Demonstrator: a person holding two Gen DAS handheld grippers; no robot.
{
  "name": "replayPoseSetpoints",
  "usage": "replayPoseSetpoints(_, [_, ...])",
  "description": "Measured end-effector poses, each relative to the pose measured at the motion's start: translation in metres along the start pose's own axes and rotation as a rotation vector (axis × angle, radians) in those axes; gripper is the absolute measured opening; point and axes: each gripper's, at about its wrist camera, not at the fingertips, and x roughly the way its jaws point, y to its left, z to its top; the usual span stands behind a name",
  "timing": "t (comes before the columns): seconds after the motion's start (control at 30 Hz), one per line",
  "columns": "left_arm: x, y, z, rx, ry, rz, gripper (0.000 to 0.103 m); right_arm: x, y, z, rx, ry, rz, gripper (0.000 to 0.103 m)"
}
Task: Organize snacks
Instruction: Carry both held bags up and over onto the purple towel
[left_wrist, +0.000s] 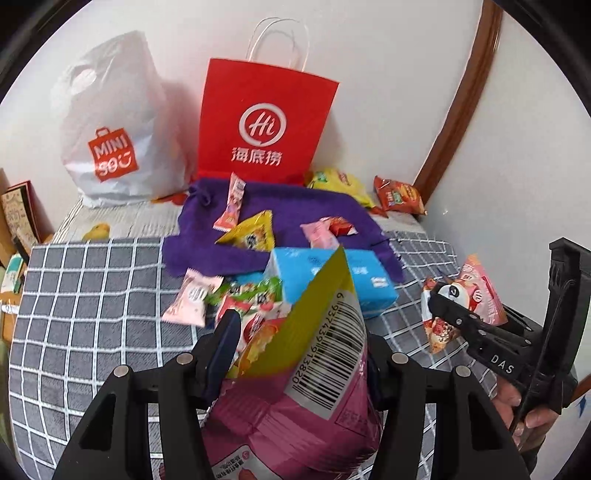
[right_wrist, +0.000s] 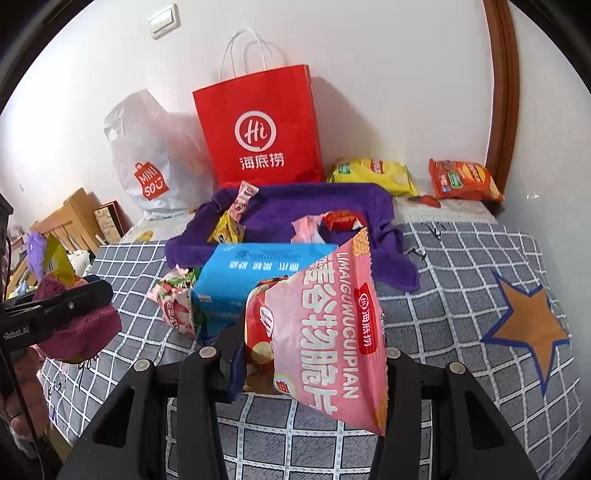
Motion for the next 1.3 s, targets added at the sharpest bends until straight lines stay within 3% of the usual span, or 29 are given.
replayPoseSetpoints(0.67, [0.008, -0.009, 0.078, -0.002, -0.014, -0.023, 0.056, 0.011, 0.008, 0.085, -0.035, -0.018, 0.019, 0.045])
replayPoseSetpoints(1.3, [0.058, 0.009, 0.144, -0.021, -0.01, -0.017, 0.056, 0.076, 0.008, 0.166, -0.05, -0.021, 0.055, 0.046])
